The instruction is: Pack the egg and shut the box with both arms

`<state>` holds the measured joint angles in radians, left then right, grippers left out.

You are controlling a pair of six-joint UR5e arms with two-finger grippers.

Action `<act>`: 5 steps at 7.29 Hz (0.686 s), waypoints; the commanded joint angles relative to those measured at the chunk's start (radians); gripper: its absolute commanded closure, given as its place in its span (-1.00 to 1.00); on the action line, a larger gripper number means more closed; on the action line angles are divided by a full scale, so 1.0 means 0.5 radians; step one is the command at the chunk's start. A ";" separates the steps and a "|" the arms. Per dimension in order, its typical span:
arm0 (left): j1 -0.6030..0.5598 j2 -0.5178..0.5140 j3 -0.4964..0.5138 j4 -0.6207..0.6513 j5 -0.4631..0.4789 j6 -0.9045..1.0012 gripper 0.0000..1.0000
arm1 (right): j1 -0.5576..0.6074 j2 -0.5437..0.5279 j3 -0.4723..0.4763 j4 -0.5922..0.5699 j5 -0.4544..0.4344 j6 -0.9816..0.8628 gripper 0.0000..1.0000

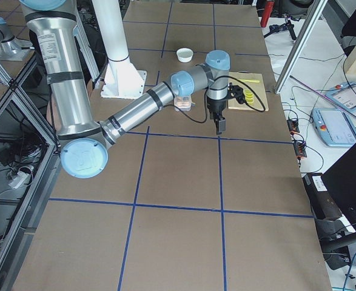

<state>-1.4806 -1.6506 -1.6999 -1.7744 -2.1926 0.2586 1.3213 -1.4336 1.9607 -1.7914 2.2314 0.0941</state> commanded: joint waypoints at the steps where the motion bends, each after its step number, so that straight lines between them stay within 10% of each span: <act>1: -0.064 0.128 0.040 -0.007 0.007 0.115 -1.00 | 0.378 -0.213 -0.266 0.006 0.182 -0.583 -1.00; 5: -0.061 0.135 0.123 0.030 0.020 0.112 -1.00 | 0.398 -0.256 -0.389 0.024 0.176 -0.581 -1.00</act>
<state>-1.5102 -1.5865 -1.6442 -1.7675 -2.1783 0.3197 1.5178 -1.5429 1.8099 -1.7803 2.3164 -0.1985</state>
